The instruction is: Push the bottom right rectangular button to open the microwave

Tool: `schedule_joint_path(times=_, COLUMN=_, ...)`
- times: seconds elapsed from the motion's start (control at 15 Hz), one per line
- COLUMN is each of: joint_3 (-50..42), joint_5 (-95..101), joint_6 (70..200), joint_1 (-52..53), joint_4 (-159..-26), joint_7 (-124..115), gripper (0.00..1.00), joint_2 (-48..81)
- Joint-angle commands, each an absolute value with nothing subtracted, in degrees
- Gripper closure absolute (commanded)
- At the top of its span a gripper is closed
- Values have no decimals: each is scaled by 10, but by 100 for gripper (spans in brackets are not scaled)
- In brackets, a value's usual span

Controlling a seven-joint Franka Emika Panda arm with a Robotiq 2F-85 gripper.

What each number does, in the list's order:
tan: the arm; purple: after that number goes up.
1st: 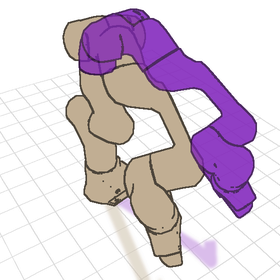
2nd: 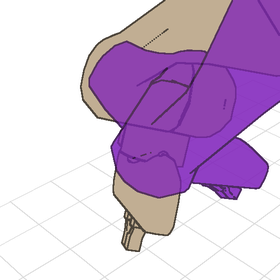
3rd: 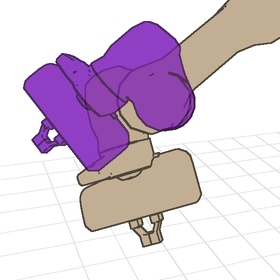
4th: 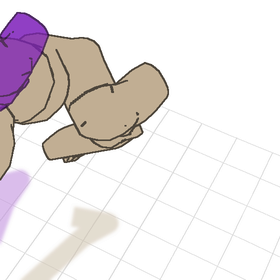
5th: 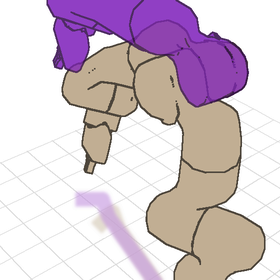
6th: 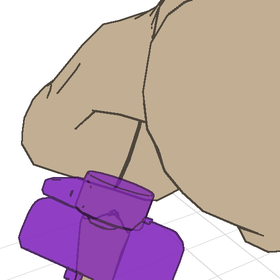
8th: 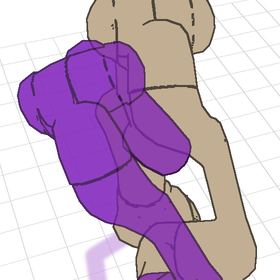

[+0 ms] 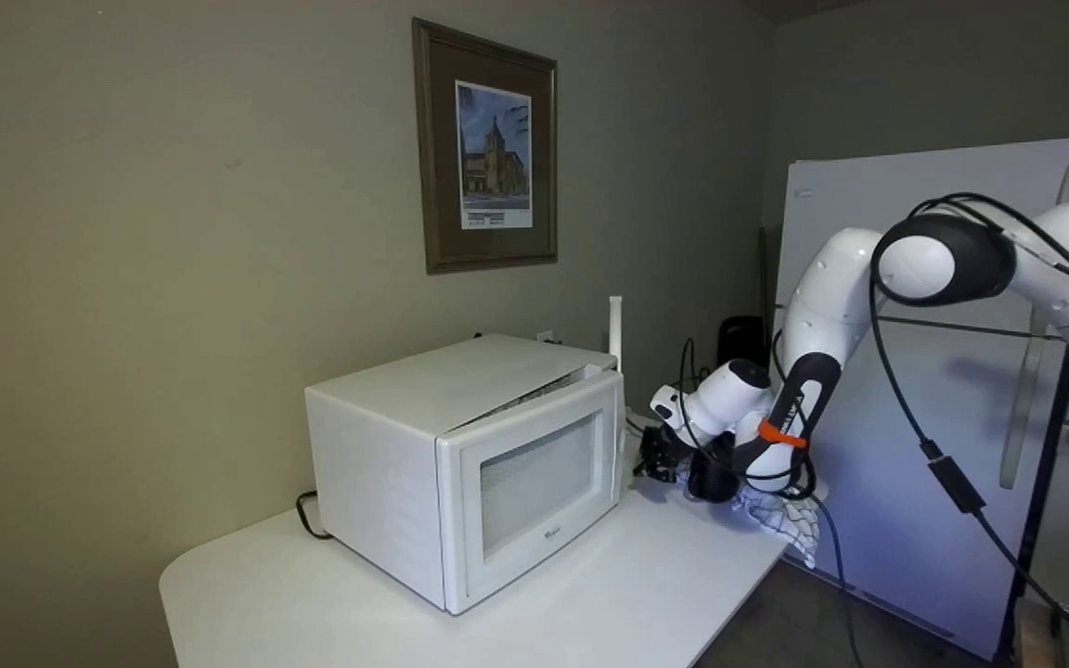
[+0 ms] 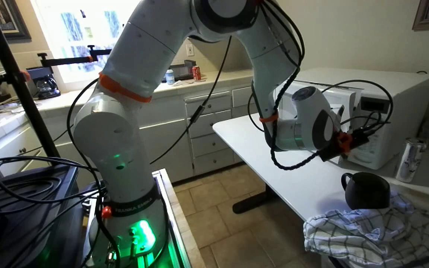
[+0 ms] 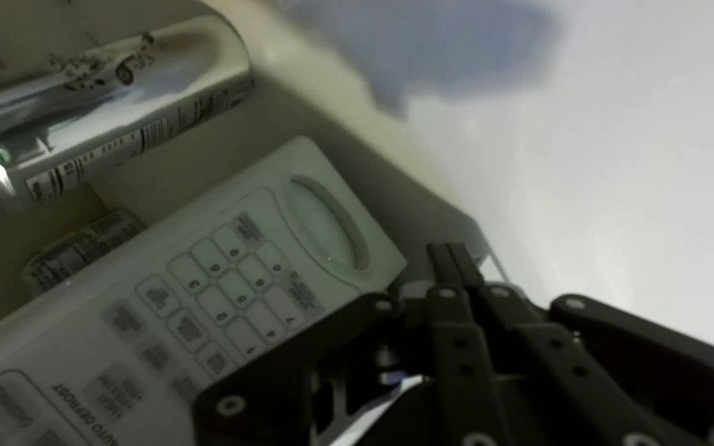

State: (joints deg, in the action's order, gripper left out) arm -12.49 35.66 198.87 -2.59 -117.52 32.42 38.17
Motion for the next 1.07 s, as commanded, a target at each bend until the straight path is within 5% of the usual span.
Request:
schedule_joint_path(times=0.0, joint_3=-80, joint_5=414, joint_6=1861, joint_1=-76, joint_4=-1301, joint_7=295, gripper=100, joint_2=236)
schedule_joint_path(times=0.2, joint_3=13, joint_5=387, joint_6=1744, joint_1=-157, joint_4=-1370, joint_7=335, gripper=100, joint_2=136)
schedule_joint_path(times=0.27, joint_3=69, joint_5=345, joint_6=1706, joint_1=-202, joint_4=-1393, joint_7=375, gripper=74, joint_2=104)
schedule_joint_path(times=0.33, joint_3=102, joint_5=294, joint_6=1685, joint_1=-226, joint_4=-1404, joint_7=410, gripper=73, joint_2=80)
schedule_joint_path(times=0.6, joint_3=247, joint_5=97, joint_6=1622, joint_1=-334, joint_4=-1389, joint_7=533, gripper=44, joint_2=22)
schedule_joint_path(times=1.0, joint_3=253, joint_5=-174, joint_6=1536, joint_1=-339, joint_4=-1279, joint_7=755, gripper=1, joint_2=-49)
